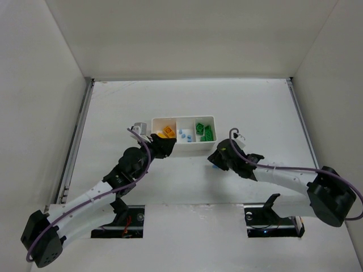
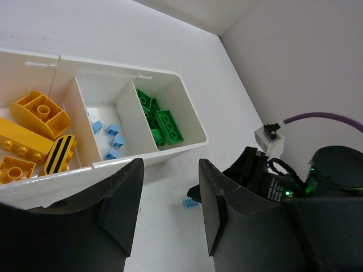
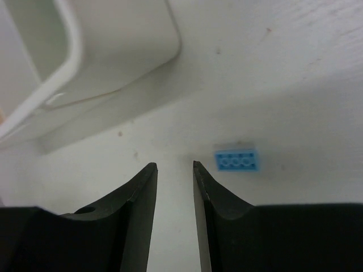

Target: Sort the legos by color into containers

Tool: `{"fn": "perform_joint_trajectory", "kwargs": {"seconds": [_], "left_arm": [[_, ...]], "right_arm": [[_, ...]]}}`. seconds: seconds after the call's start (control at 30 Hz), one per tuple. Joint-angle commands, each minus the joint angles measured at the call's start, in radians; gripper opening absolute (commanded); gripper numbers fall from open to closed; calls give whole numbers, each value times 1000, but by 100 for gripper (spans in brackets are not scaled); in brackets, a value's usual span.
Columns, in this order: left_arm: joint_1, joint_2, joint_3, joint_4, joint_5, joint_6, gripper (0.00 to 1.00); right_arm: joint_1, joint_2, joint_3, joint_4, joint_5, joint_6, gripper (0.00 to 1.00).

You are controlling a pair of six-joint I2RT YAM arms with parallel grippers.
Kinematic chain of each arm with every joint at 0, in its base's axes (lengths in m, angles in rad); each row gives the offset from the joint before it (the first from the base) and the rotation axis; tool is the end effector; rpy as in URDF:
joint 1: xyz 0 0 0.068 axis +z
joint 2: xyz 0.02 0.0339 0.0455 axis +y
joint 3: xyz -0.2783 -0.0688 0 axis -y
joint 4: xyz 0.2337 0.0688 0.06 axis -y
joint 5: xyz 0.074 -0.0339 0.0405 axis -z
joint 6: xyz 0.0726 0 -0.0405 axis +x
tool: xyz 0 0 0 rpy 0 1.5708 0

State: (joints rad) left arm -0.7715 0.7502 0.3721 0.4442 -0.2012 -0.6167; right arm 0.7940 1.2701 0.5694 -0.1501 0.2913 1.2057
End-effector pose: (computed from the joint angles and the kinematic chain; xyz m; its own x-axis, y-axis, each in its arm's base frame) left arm 0.1539 -0.1294 0.2823 -0.2738 -0.5242 -0.8064 0.4681 0.6598 -0.5879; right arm 0.1898 0.1633 0.1666 -0.7023 0.5619 -0.4371 0.2958 0.7888 0.5388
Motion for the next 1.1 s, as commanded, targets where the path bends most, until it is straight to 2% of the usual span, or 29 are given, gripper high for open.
{"fn": "perform_joint_trajectory", "kwargs": {"seconds": [0.0,0.23,0.37,0.5,0.73,1.07], "left_arm": [[22,-14,-10,28,-1,15,40],[34,-8,-10,24,2,15,40],[41,-8,-10,24,-1,21,40],[53,-15,-13,24,0,21,40],[68,-25,-18,22,8,17,40],[68,-32,-18,21,9,21,40]], "right_arm": [[9,-67,55,23,11,-47,39],[7,-71,70,-161,118,-236,39],[56,-12,165,-248,100,-580,45],[86,83,239,-319,72,-785,48],[102,215,285,-316,31,-981,57],[78,232,285,-232,-87,-1135,54]]}}
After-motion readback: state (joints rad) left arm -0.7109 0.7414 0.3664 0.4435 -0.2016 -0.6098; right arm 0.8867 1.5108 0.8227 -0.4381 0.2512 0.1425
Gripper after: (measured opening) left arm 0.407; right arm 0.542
